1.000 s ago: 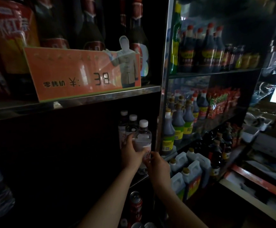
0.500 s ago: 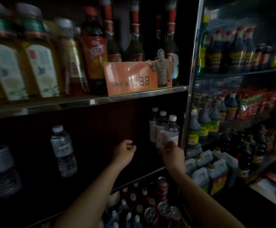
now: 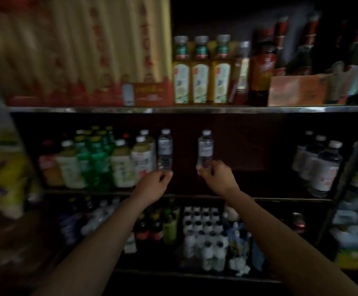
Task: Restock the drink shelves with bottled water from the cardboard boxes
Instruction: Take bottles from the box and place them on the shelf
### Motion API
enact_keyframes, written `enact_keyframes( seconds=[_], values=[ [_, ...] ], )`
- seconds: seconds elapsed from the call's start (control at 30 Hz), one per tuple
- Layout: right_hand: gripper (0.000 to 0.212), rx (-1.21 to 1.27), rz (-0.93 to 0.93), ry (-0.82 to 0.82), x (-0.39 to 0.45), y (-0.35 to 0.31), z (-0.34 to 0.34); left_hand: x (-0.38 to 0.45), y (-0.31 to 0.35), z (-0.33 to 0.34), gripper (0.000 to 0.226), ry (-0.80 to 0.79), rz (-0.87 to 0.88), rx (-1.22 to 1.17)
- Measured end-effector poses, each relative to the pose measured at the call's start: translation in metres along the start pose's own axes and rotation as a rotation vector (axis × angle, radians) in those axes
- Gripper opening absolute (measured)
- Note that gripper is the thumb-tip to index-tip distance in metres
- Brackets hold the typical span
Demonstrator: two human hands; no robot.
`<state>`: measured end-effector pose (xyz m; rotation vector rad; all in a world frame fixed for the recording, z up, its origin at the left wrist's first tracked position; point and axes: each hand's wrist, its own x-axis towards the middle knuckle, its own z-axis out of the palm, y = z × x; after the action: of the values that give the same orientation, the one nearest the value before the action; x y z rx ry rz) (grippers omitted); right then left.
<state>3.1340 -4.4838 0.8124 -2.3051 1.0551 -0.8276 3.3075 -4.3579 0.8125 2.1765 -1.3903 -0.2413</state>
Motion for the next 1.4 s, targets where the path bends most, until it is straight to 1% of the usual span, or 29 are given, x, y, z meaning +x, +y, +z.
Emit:
enact_keyframes(
  seconds=[0.1, 0.2, 0.27, 0.33, 0.4, 0.5, 0.6, 0.7, 0.8, 0.93, 1.0, 1.07, 1.1, 1.17, 1.2, 1.27, 1.37, 1.4],
  values=[
    [0.052, 0.033, -0.112, -0.111, -0.019, -0.067, 0.049, -0.064, -0.060, -0.051, 0.056, 0.067, -0.161, -0.001],
    [0.052, 0.110, -0.240, -0.265, -0.046, -0.135, 0.101, -0.137, -0.114, -0.094, 0.054, 0.182, -0.295, -0.012],
    [0.044, 0.149, -0.328, -0.405, -0.073, -0.180, 0.134, -0.191, -0.147, -0.117, 0.051, 0.265, -0.372, 0.023],
    [0.041, 0.170, -0.419, -0.495, -0.104, -0.224, 0.166, -0.247, -0.176, -0.134, 0.049, 0.357, -0.430, 0.009],
    [0.042, 0.160, -0.487, -0.566, -0.138, -0.263, 0.199, -0.303, -0.199, -0.145, 0.049, 0.421, -0.505, 0.008],
    [0.047, 0.199, -0.594, -0.641, -0.194, -0.312, 0.242, -0.384, -0.230, -0.151, 0.047, 0.494, -0.687, 0.050],
    [0.049, 0.220, -0.675, -0.765, -0.252, -0.349, 0.279, -0.461, -0.260, -0.148, 0.052, 0.527, -0.860, 0.006],
    [0.051, 0.220, -0.715, -0.868, -0.301, -0.372, 0.302, -0.520, -0.285, -0.139, 0.055, 0.568, -0.972, -0.036],
    [0.053, 0.255, -0.674, -1.017, -0.335, -0.378, 0.329, -0.557, -0.306, -0.125, 0.050, 0.582, -1.064, -0.067],
    [0.056, 0.204, -0.615, -1.113, -0.366, -0.360, 0.381, -0.574, -0.339, -0.091, 0.055, 0.596, -1.179, -0.209],
    [0.055, 0.171, -0.565, -1.217, -0.378, -0.347, 0.411, -0.574, -0.357, -0.069, 0.054, 0.618, -1.231, -0.307],
    [0.055, 0.159, -0.495, -1.344, -0.389, -0.335, 0.442, -0.573, -0.374, -0.044, 0.050, 0.583, -1.298, -0.365],
    [0.053, 0.155, -0.476, -1.378, -0.395, -0.329, 0.458, -0.573, -0.386, -0.029, 0.046, 0.563, -1.326, -0.384],
    [0.046, 0.148, -0.457, -1.396, -0.407, -0.316, 0.493, -0.577, -0.411, 0.004, 0.035, 0.550, -1.370, -0.456],
    [0.046, 0.140, -0.445, -1.404, -0.414, -0.308, 0.513, -0.579, -0.425, 0.021, 0.031, 0.551, -1.390, -0.491],
    [0.048, 0.083, -0.415, -1.461, -0.428, -0.287, 0.548, -0.583, -0.451, 0.057, 0.029, 0.526, -1.455, -0.527],
    [0.038, -0.014, -0.378, -1.597, -0.451, -0.245, 0.593, -0.590, -0.492, 0.109, 0.032, 0.498, -1.542, -0.608],
    [0.040, -0.025, -0.365, -1.619, -0.461, -0.227, 0.613, -0.594, -0.508, 0.130, 0.032, 0.505, -1.576, -0.655]
  ],
)
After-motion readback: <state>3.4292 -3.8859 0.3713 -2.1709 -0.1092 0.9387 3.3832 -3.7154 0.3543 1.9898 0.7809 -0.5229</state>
